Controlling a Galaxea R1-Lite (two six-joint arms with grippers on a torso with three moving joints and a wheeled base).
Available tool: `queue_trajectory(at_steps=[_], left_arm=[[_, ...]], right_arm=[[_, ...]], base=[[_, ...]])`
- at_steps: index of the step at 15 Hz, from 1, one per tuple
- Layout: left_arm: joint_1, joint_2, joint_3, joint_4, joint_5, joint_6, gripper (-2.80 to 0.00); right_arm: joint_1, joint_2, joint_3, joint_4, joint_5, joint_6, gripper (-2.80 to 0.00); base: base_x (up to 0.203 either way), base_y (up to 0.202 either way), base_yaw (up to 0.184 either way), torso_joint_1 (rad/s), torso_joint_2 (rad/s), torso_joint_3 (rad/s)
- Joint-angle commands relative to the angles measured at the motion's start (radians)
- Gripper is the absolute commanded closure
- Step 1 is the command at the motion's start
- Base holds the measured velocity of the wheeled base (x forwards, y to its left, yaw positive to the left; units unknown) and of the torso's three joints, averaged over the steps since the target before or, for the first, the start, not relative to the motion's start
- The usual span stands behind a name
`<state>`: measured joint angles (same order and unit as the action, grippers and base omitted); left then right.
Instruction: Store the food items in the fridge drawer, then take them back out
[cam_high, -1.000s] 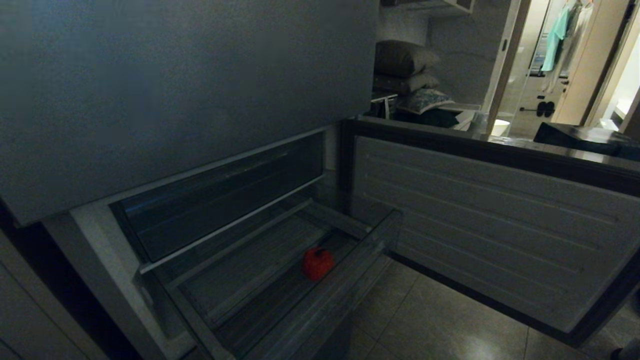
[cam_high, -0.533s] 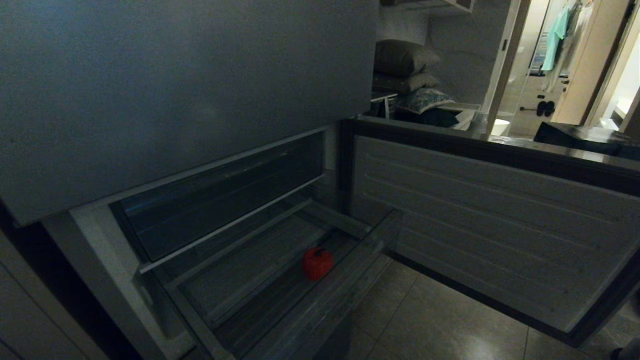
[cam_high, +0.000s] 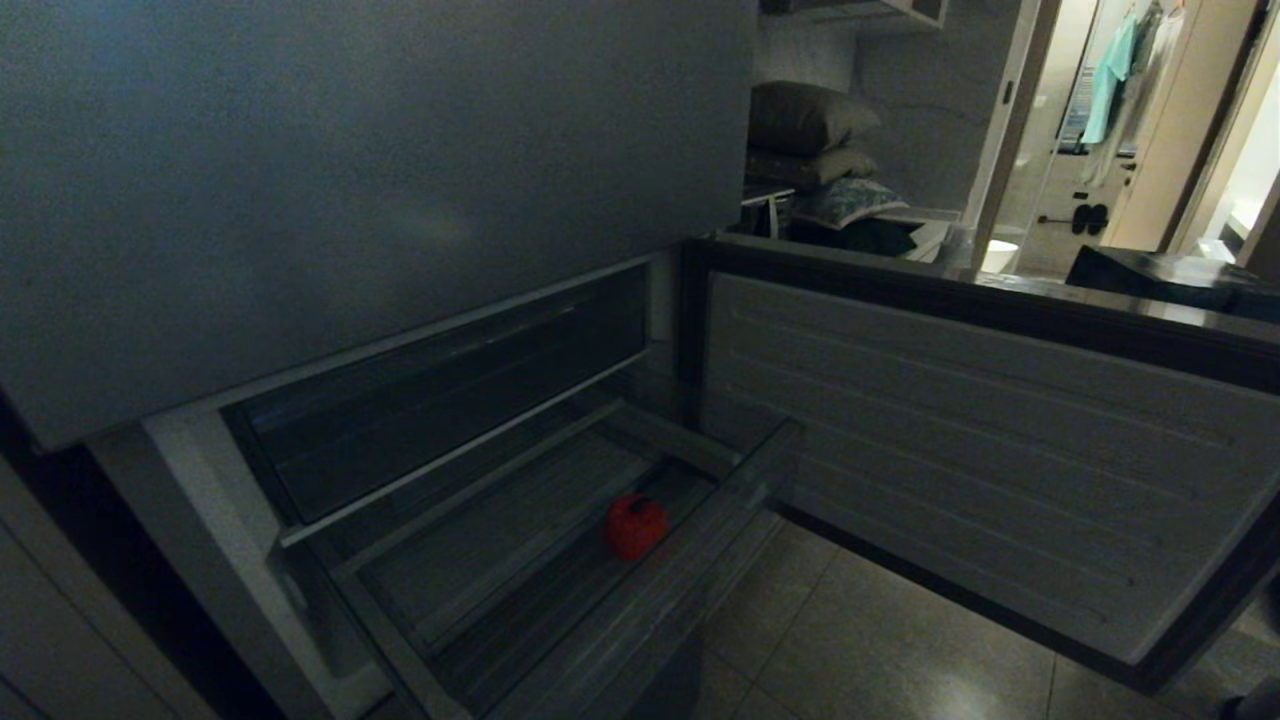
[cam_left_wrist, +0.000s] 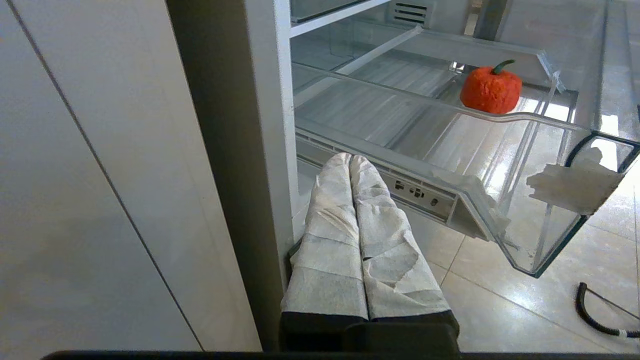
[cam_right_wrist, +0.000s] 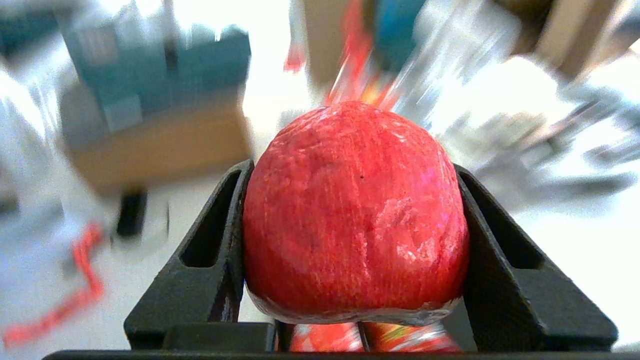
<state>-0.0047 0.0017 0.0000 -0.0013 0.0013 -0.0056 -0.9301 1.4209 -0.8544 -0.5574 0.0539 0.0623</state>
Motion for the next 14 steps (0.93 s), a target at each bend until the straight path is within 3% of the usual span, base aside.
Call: queue_trajectory(at_steps=[1, 3, 4, 7, 9, 11, 14], left_arm=[[0.0, 0.0, 0.0, 0.0, 0.0, -0.001, 0.0], [0.0, 0.0, 0.0, 0.0, 0.0, -0.001, 0.0], [0.0, 0.0, 0.0, 0.0, 0.0, -0.001, 0.0], [0.0, 0.0, 0.0, 0.0, 0.0, -0.001, 0.0], [0.0, 0.0, 0.0, 0.0, 0.0, -0.001, 0.0], [0.0, 0.0, 0.0, 0.0, 0.0, -0.001, 0.0], [0.0, 0.0, 0.0, 0.0, 0.0, -0.001, 0.0]], right_arm=[[-0.026, -0.207, 0.021, -0.002, -0.006, 0.0, 0.0], [0.02, -0.29, 0.02, 0.007, -0.008, -0.001, 0.0], [0.102, -0.329, 0.022, 0.012, -0.011, -0.002, 0.0], [0.458, -0.549, 0.064, 0.093, -0.025, -0.057, 0.0], [0.617, -0.734, 0.124, 0.214, -0.002, -0.119, 0.0], [0.732, -0.89, 0.237, 0.35, 0.036, -0.165, 0.0], [0.846, -1.024, 0.498, 0.433, 0.048, -0.189, 0.0]], base=[[0.0, 0.0, 0.0, 0.0, 0.0, 0.0], [0.0, 0.0, 0.0, 0.0, 0.0, 0.0], [0.0, 0.0, 0.0, 0.0, 0.0, 0.0], [0.0, 0.0, 0.0, 0.0, 0.0, 0.0], [0.0, 0.0, 0.0, 0.0, 0.0, 0.0], [0.0, 0.0, 0.0, 0.0, 0.0, 0.0], [0.0, 0.0, 0.0, 0.0, 0.0, 0.0]])
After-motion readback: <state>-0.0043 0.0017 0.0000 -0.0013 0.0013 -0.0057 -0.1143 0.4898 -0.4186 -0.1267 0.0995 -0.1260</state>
